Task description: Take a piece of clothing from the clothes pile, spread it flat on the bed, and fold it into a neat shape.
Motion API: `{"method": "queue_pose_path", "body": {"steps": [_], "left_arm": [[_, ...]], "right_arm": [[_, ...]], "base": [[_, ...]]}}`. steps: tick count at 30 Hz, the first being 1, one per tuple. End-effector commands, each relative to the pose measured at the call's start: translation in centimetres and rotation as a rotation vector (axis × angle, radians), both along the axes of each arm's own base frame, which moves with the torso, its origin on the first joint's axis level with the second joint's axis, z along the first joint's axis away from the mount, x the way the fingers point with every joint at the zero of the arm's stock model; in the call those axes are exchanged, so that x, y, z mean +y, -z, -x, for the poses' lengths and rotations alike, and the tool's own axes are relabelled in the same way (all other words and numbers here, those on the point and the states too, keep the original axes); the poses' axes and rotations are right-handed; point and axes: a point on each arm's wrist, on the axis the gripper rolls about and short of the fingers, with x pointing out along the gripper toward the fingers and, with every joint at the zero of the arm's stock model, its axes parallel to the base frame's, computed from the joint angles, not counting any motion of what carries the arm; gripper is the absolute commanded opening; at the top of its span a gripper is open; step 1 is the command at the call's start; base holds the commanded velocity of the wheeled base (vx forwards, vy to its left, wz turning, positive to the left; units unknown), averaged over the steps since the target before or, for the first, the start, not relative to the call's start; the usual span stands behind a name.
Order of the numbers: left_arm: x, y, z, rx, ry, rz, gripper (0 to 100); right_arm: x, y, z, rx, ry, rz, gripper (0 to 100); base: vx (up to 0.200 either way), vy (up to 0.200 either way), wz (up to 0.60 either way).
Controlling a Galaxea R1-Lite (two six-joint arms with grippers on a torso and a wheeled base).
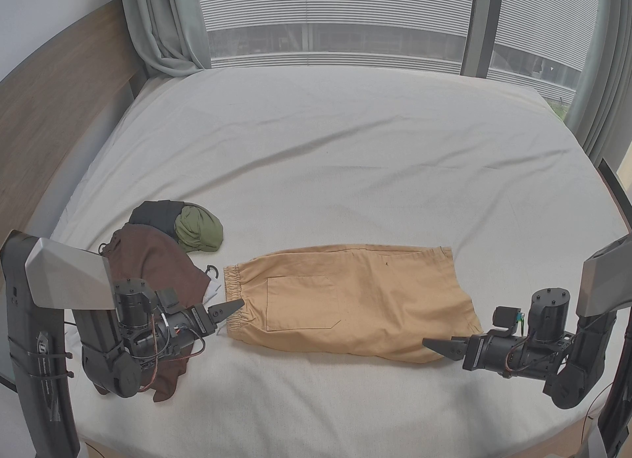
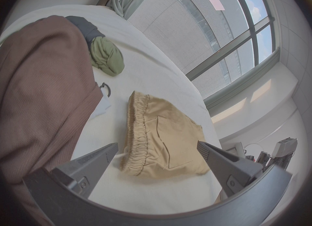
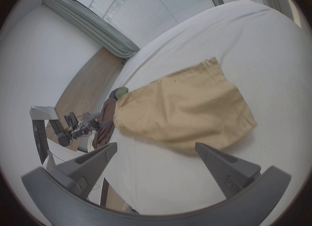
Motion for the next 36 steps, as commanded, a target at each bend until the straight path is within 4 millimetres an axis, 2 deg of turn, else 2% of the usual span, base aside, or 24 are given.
{"method": "queue_pose_path", "body": {"steps": [1, 6, 15, 17, 21, 22, 27, 36], "left_arm": [[-0.1, 1.9, 0.1, 0.057, 0.003, -0.009, 100], [-0.2, 3.6, -0.5, 0.082, 0.003, -0.013, 100], [-1.3, 3.8, -0.9, 0.102, 0.011, 0.036, 100], [-2.2, 3.9, -1.4, 0.115, 0.015, 0.079, 100], [-2.7, 4.6, -2.2, 0.102, 0.019, 0.08, 100], [-2.9, 5.0, -2.9, 0.085, 0.011, 0.081, 100], [-3.7, 5.2, -4.3, 0.045, -0.014, 0.091, 100], [-4.1, 5.7, -5.6, 0.003, -0.086, 0.076, 100]], "right_arm": [[0.7, -0.4, -0.9, -0.036, -0.011, -0.022, 100], [0.5, 0.2, -0.9, -0.011, -0.008, -0.015, 100], [0.4, 0.1, -1.1, -0.018, -0.003, -0.018, 100], [0.5, 0.2, -1.1, -0.017, -0.006, -0.017, 100], [0.5, 0.2, -1.1, -0.017, -0.005, -0.017, 100], [0.5, 0.2, -1.1, -0.017, -0.005, -0.017, 100], [0.5, 0.2, -1.1, -0.018, -0.003, -0.018, 100], [0.5, 0.2, -1.2, -0.022, -0.004, -0.02, 100]], "base": [[0.0, 0.0, 0.0], [0.0, 0.0, 0.0], [0.0, 0.0, 0.0], [0.0, 0.0, 0.0], [0.0, 0.0, 0.0], [0.0, 0.0, 0.0], [0.0, 0.0, 0.0], [0.0, 0.0, 0.0]]}}
